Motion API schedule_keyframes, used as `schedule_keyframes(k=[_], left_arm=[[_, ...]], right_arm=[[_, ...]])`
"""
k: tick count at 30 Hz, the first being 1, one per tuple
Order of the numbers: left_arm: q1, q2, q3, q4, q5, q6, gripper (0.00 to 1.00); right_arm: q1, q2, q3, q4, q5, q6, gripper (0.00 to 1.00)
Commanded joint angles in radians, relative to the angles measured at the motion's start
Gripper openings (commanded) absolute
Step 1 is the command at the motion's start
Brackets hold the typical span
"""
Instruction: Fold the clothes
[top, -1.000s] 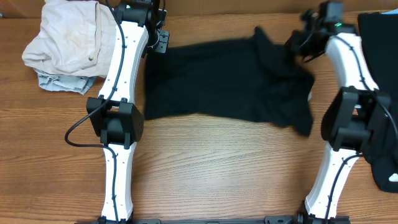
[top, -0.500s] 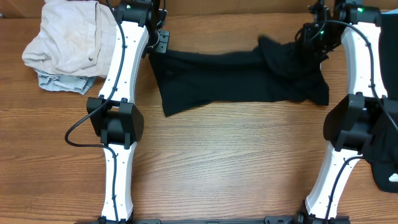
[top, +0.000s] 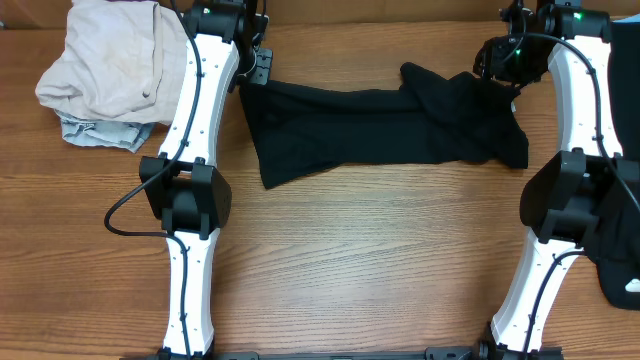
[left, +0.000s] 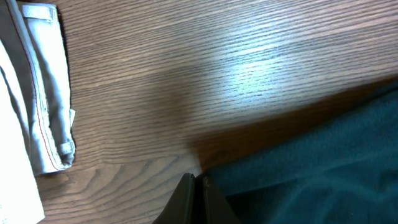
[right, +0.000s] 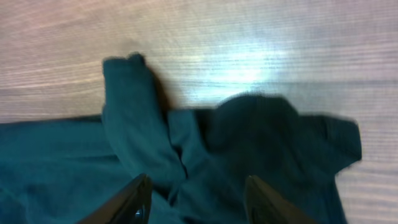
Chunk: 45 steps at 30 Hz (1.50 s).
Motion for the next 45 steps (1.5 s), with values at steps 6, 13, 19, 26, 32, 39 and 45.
schedule_keyframes(k=[6, 13, 19, 26, 32, 39, 45], left_arm=[[0.006, -0.024, 0.015, 0.008, -0.002, -0.010, 0.04], [0.006, -0.024, 0.015, 0.005, -0.002, -0.010, 0.04], [0.006, -0.024, 0.015, 0.003, -0.002, -0.010, 0.04], [0.006, -0.024, 0.015, 0.004, -0.002, -0.010, 0.05], [0.006, -0.024, 0.015, 0.007, -0.006, -0.010, 0.04], [0.006, -0.024, 0.015, 0.012, -0.021, -0.009, 0.04], [0.018, -0.051, 0.015, 0.011, -0.080, -0.006, 0.04]], right_arm=[[0.142, -0.011, 0.002, 0.191, 0.069, -0.058, 0.71], [0.253, 0.115, 0.002, 0.353, 0.188, -0.059, 0.79], [0.262, 0.237, 0.002, 0.385, 0.199, -0.057, 0.81], [0.259, 0.278, 0.006, 0.415, 0.276, -0.005, 0.69], [0.245, 0.252, 0.089, 0.373, 0.279, 0.068, 0.33], [0.222, 0.106, 0.162, 0.306, 0.279, 0.076, 0.10], [0.168, -0.016, 0.166, 0.191, 0.274, 0.045, 0.09]])
